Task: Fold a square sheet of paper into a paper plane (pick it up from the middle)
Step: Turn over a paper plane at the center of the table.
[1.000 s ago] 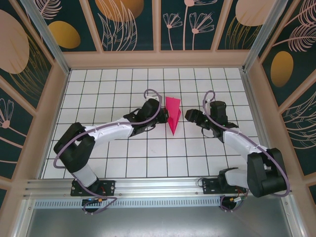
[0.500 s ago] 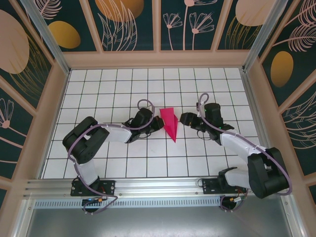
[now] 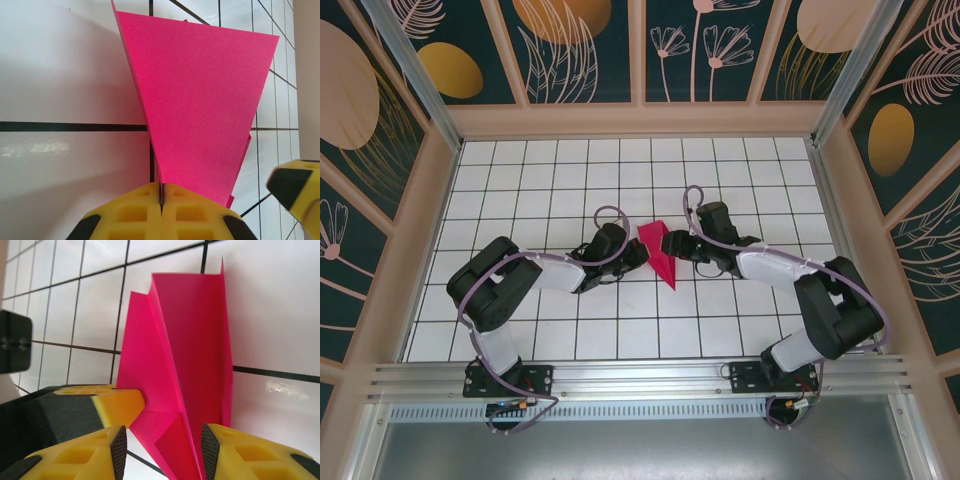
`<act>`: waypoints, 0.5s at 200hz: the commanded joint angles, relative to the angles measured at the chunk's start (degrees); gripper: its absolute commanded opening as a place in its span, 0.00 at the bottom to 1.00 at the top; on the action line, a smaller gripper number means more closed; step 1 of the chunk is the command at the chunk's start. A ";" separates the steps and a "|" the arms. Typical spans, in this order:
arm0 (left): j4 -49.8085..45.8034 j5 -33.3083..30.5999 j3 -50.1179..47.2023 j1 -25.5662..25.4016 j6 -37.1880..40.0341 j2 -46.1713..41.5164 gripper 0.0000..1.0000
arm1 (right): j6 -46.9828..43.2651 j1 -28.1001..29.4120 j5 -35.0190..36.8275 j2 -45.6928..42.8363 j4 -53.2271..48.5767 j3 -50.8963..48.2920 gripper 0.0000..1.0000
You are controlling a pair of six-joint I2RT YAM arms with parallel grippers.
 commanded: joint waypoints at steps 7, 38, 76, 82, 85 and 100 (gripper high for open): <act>-0.07 -0.92 -0.27 0.29 -0.42 0.30 0.00 | -1.72 0.70 -2.26 2.74 -1.66 2.96 0.44; -1.85 -1.36 0.34 0.31 -0.13 0.65 0.00 | -2.20 0.90 1.15 5.06 -4.53 5.10 0.44; -3.03 -1.86 0.34 0.32 -0.22 1.07 0.00 | -3.53 0.90 3.06 6.91 -6.83 5.94 0.46; -2.94 -1.72 0.33 0.32 -0.36 1.19 0.00 | -3.85 0.90 2.23 7.18 -6.85 5.99 0.47; -2.97 -1.69 0.35 0.31 -0.39 1.22 0.00 | -4.05 0.90 1.61 7.22 -6.68 5.91 0.47; -2.89 -1.51 0.44 0.31 -0.33 1.42 0.00 | -4.75 0.90 -1.63 7.47 -6.30 5.62 0.49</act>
